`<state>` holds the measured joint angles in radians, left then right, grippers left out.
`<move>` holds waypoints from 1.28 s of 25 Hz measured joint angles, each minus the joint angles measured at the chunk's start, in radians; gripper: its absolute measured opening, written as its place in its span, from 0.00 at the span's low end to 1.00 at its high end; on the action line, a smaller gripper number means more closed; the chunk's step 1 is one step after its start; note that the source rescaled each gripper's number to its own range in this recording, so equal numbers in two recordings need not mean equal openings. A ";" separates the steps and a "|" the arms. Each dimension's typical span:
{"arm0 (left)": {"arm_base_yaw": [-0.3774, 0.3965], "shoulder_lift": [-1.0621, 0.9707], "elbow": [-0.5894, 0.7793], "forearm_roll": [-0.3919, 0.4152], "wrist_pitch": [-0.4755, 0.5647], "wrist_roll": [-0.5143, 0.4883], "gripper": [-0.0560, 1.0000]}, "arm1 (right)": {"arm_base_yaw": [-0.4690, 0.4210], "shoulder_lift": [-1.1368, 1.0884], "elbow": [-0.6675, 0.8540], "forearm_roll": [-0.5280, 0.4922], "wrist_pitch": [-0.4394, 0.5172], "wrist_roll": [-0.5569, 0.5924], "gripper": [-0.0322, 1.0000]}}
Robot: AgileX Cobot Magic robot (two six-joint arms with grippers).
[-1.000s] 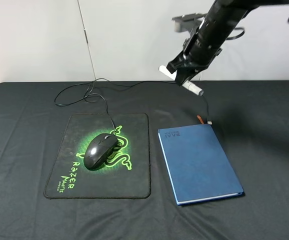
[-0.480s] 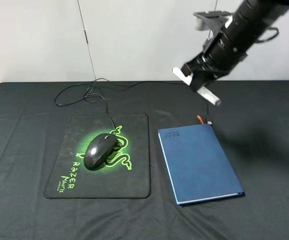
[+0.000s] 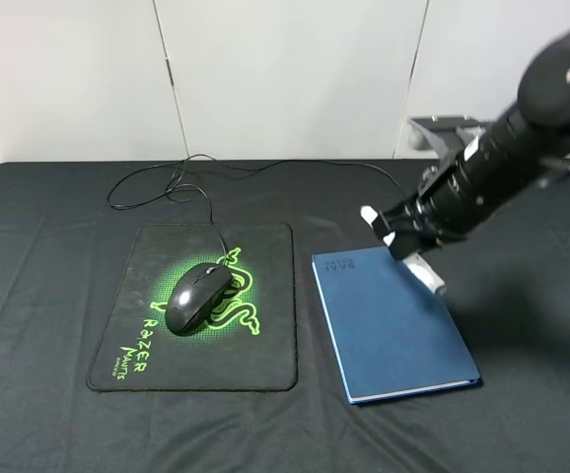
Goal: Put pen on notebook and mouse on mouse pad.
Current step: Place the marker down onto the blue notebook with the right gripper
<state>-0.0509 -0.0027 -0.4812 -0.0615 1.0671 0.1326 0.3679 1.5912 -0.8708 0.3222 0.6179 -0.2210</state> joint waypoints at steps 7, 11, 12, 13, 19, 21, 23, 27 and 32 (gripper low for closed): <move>0.000 0.000 0.000 0.000 0.000 0.000 1.00 | 0.000 -0.007 0.172 0.004 -0.160 0.020 0.03; 0.000 0.000 0.000 0.000 0.000 0.000 1.00 | 0.000 -0.007 0.228 0.016 -0.218 0.020 0.03; 0.000 0.000 0.000 0.000 0.000 0.000 1.00 | 0.000 -0.007 0.241 0.019 -0.229 0.020 0.03; 0.000 0.000 0.000 0.000 0.000 0.000 1.00 | 0.000 -0.007 0.251 0.023 -0.241 0.020 0.03; 0.000 0.000 0.000 0.000 0.000 0.000 1.00 | 0.000 -0.007 0.295 0.074 -0.270 0.020 0.03; 0.000 0.000 0.000 0.000 0.000 0.000 1.00 | 0.000 -0.007 0.296 0.087 -0.281 0.021 0.03; 0.000 0.000 0.000 0.000 0.000 0.000 1.00 | 0.000 -0.007 0.296 0.097 -0.305 0.021 0.03; 0.000 0.000 0.000 0.000 0.000 0.000 1.00 | 0.000 -0.007 0.296 0.134 -0.349 0.021 0.03; 0.000 0.000 0.000 0.000 0.000 0.000 1.00 | 0.007 -0.007 0.296 0.143 -0.355 0.021 0.03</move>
<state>-0.0509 -0.0027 -0.4812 -0.0615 1.0671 0.1326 0.3751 1.5845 -0.5744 0.4653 0.2627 -0.1998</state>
